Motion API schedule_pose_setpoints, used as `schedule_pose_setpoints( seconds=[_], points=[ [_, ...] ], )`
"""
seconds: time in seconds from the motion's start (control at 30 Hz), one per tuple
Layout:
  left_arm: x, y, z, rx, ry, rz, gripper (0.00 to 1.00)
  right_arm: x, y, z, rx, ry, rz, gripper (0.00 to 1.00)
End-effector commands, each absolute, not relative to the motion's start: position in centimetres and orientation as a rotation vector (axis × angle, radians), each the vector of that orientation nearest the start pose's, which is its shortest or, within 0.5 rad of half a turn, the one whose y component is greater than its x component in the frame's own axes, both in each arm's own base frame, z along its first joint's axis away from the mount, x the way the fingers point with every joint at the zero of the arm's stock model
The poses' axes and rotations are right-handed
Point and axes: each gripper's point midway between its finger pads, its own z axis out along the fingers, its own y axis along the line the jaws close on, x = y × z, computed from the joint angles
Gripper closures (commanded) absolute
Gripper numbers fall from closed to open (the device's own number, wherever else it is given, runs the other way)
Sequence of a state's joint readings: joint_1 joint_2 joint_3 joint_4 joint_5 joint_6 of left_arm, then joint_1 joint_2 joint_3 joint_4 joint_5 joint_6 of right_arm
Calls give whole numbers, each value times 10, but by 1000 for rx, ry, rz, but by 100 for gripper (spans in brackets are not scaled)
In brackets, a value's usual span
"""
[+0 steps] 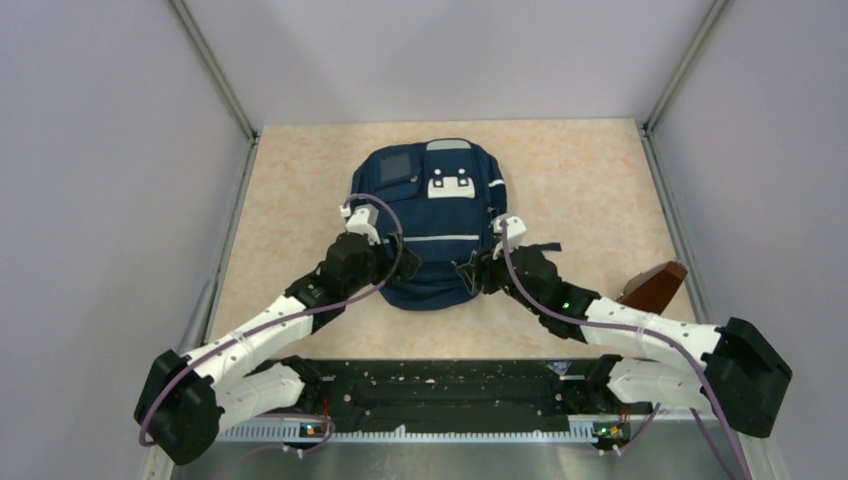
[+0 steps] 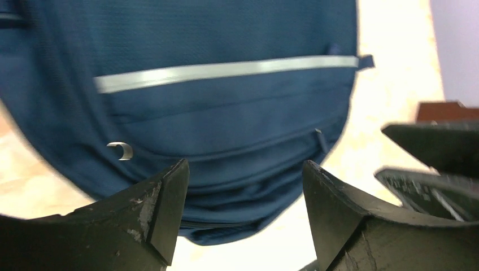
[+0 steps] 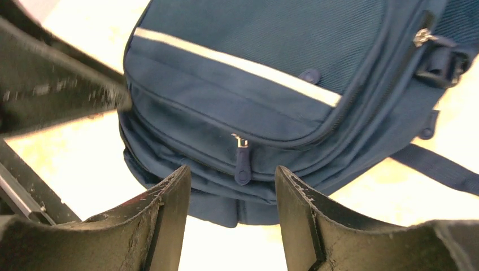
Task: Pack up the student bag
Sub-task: Zip the student bag at the center of the board.
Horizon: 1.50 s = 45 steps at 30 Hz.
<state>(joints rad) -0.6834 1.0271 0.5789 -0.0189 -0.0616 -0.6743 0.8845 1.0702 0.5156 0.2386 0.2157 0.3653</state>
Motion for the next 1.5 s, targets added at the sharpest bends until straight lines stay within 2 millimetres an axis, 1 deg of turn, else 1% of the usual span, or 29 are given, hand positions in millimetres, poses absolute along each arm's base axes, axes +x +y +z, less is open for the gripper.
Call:
schedule_pose_setpoints(
  seconds=[0.0,0.13,0.2,0.3,0.43,0.57,0.67,0.7,0.73,0.8,0.87,0.93,1.0,1.07,1.1,1.13,1.23,1.3,1.4,1.43,1.47],
  points=[
    [261,-202,140,-67,2142,-773,22,243,282,152,-404,1903,617,45],
    [275,-186,139,-138,2120,-747,22,250,293,136,-378,1947,540,49],
    [284,-180,146,-173,2080,-766,22,256,295,127,-354,1974,505,52],
    [294,-171,144,-224,2058,-753,21,263,296,117,-337,2004,446,56],
    [302,-165,139,-259,2055,-739,21,271,297,112,-326,2006,388,59],
    [309,-161,135,-280,2054,-715,21,278,289,111,-287,2007,315,62],
    [315,-162,135,-277,2046,-713,24,282,285,106,-283,2010,266,64],
    [317,-163,134,-277,2050,-714,26,283,285,104,-285,2014,256,66],
    [319,-164,133,-274,2056,-714,28,283,285,102,-290,2018,246,74],
    [322,-166,127,-270,2075,-714,36,283,282,101,-287,2023,229,89],
    [325,-170,121,-262,2090,-722,45,283,276,104,-276,2014,212,100],
    [328,-172,112,-257,2115,-717,57,282,268,107,-271,2004,188,100],
    [333,-173,108,-247,2125,-703,72,282,259,108,-266,2004,176,100],
    [338,-170,107,-243,2123,-671,91,285,247,108,-239,2018,188,100],
    [340,-167,108,-241,2117,-649,97,286,241,106,-227,2026,202,100],
    [343,-162,110,-242,2110,-621,100,288,233,106,-210,2030,208,100],
    [349,-154,116,-210,2110,-562,100,296,209,104,-166,2034,194,100],
    [352,-149,119,-166,2123,-520,100,304,197,103,-147,2042,204,100],
    [360,-135,125,-148,2120,-440,100,323,182,105,-119,2034,225,100],
    [362,-132,128,-134,2118,-426,100,333,175,110,-105,2015,215,100],
    [364,-131,130,-119,2116,-416,100,341,174,114,-109,1998,220,100]
  ],
)
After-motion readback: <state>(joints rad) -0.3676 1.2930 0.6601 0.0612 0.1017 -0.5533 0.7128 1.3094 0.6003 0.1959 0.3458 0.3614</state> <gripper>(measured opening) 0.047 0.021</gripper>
